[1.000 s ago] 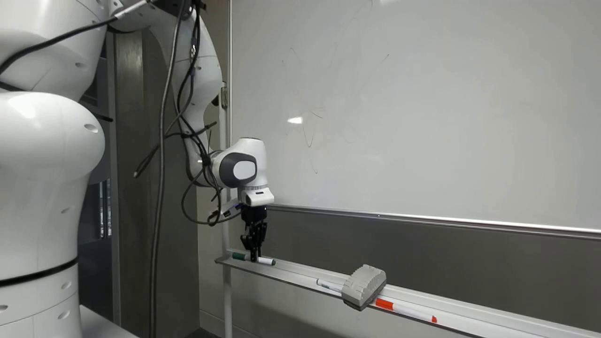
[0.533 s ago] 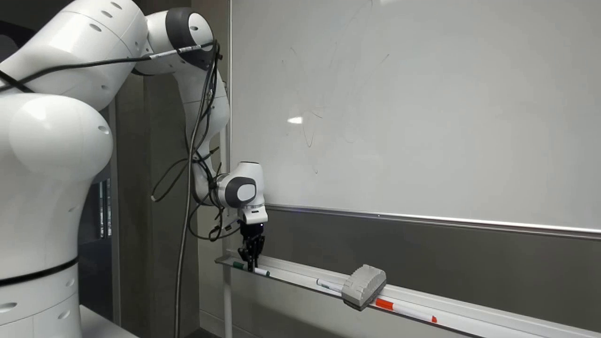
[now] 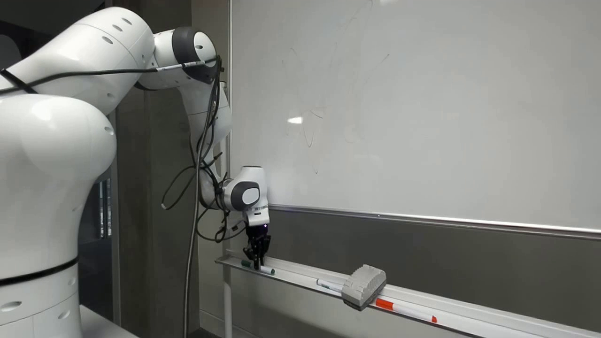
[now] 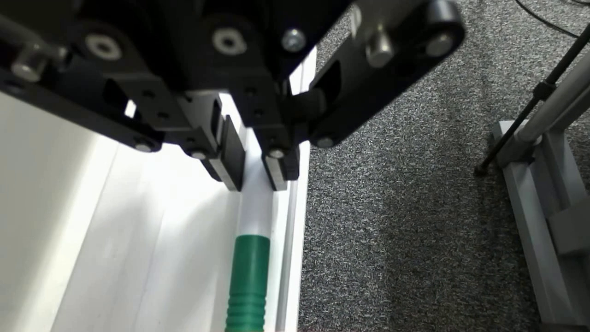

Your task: Move the left marker to the left

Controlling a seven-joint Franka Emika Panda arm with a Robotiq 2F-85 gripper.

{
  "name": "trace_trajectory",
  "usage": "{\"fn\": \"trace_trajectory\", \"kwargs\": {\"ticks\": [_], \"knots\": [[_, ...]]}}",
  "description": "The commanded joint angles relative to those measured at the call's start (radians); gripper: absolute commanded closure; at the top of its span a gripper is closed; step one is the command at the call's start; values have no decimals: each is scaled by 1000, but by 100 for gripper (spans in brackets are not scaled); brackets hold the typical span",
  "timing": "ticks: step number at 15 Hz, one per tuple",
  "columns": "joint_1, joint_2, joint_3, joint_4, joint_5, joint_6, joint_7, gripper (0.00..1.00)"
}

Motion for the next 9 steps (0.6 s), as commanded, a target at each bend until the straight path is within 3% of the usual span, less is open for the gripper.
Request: {"fn": "trace_trajectory", "kwargs": {"ticks": [1, 2, 3, 9], "knots": [[46, 34, -43, 35, -2, 15, 60, 87], [53, 39, -50, 40, -4, 11, 71, 56], [59, 44, -55, 44, -6, 12, 79, 55], [65, 30, -74, 36, -18, 3, 85, 10]]}}
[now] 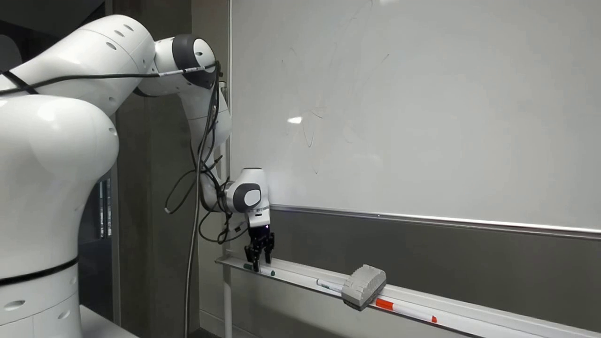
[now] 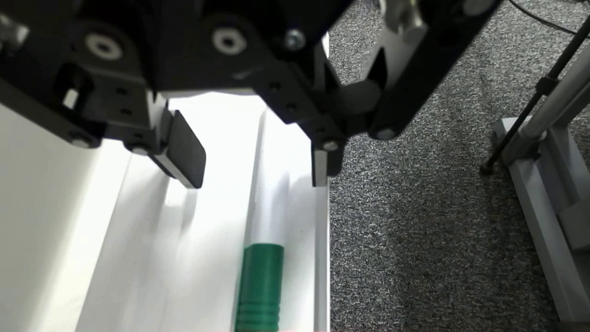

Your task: Move the left marker to the left

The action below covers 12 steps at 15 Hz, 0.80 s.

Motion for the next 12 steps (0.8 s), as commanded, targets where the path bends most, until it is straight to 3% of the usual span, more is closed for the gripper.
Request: {"fn": "trace_trajectory", "kwargs": {"ticks": [1, 7, 12], "knots": [[34, -38, -44, -44, -31, 1, 23, 3], [60, -191, -121, -208, -105, 33, -10, 0], [4, -410, -185, -403, -169, 63, -44, 0]]}}
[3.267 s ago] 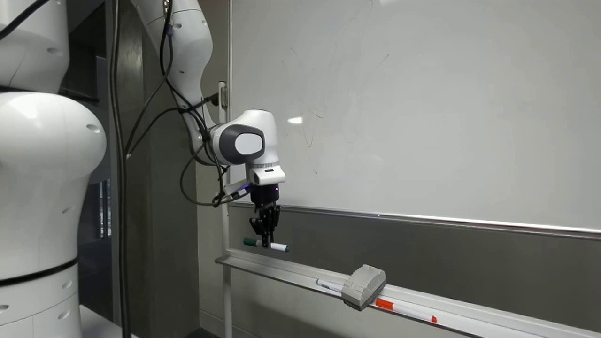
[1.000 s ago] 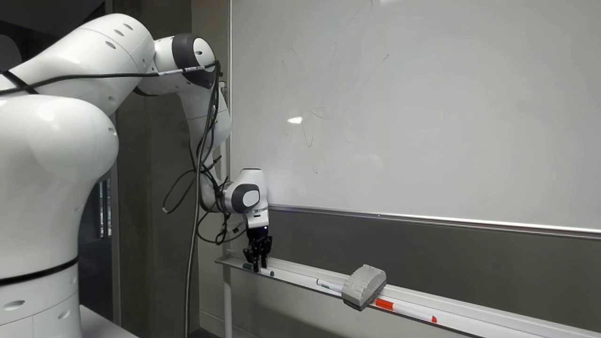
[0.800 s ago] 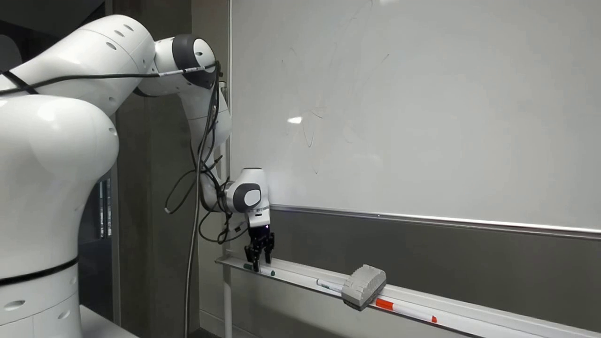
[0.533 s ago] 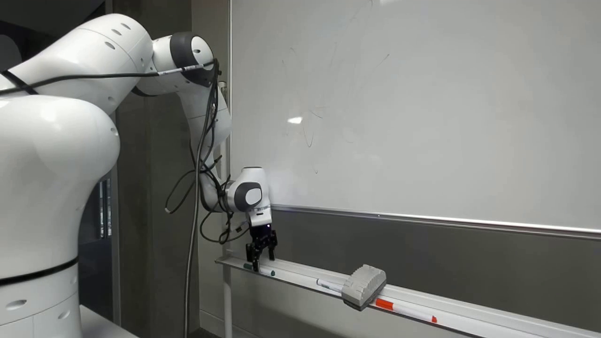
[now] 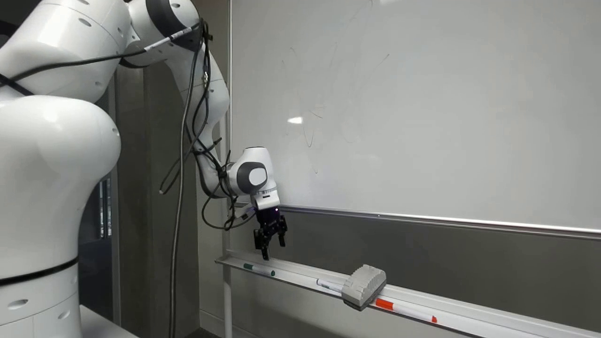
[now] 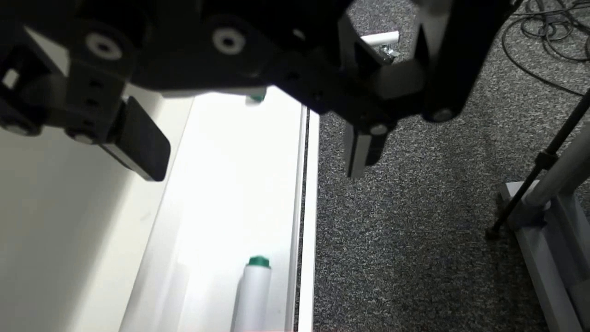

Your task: Move the left marker to the left

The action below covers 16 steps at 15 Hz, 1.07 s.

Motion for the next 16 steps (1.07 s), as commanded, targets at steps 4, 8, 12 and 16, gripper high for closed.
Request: {"fn": "trace_trajectory", "kwargs": {"ticks": [4, 8, 12, 16], "knots": [[-126, -346, -70, -298, -114, 2, -60, 0], [-290, -463, -29, -360, -127, -94, -156, 0], [-406, -523, 16, -371, -71, -207, -296, 0], [-440, -467, 60, -337, -93, -168, -247, 0]]}}
